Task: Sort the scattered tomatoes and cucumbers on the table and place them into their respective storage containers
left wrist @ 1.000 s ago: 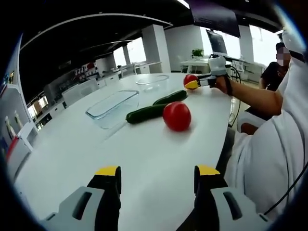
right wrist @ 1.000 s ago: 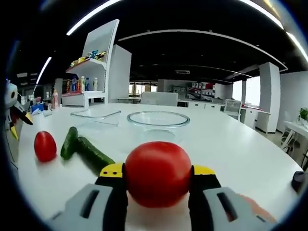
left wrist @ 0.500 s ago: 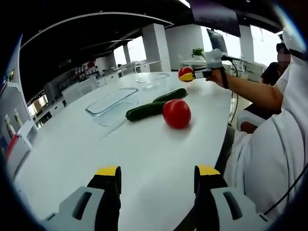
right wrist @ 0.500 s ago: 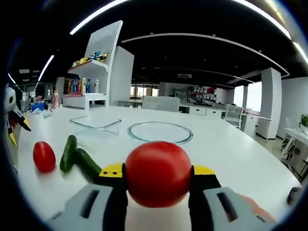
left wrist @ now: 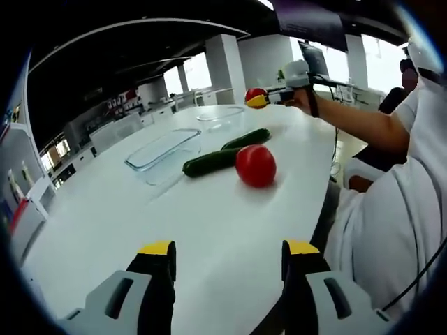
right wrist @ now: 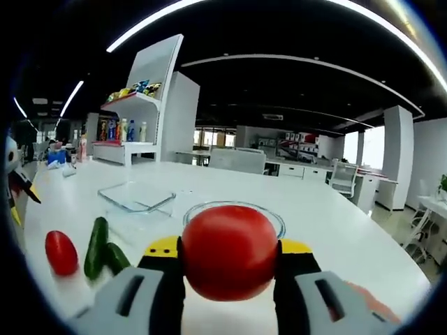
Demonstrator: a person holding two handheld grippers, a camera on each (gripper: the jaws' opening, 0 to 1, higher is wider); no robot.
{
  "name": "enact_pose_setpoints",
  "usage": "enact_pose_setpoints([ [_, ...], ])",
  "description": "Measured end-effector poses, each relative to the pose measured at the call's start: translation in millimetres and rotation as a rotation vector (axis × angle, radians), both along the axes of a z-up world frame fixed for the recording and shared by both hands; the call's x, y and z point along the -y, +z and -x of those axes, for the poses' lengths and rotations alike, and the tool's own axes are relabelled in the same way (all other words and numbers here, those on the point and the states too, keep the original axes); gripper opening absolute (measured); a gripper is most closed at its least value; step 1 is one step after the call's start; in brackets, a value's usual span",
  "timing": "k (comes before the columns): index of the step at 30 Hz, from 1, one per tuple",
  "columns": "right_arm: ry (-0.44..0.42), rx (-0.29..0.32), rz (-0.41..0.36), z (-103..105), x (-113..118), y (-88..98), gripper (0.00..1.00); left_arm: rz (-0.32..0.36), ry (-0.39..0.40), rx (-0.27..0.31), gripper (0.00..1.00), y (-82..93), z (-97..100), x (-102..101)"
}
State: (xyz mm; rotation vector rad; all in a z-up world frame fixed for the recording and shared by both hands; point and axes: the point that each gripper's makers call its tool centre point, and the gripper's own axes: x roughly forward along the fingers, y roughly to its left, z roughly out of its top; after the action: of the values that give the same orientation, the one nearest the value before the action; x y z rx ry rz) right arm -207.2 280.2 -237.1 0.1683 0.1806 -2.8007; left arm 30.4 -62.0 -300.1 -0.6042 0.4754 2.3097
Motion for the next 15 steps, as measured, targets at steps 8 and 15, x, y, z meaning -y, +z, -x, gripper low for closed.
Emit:
enact_pose_setpoints([
  [8,0.017,-0.015,-0.031,21,12,5.0,0.48,-0.004,-0.012,-0.005,0.6,5.2,-0.4,-2],
  [15,0.013,-0.024,-0.039,41,24,12.8,0.48,-0.002,-0.018,-0.007,0.6,8.7,1.6,-3],
])
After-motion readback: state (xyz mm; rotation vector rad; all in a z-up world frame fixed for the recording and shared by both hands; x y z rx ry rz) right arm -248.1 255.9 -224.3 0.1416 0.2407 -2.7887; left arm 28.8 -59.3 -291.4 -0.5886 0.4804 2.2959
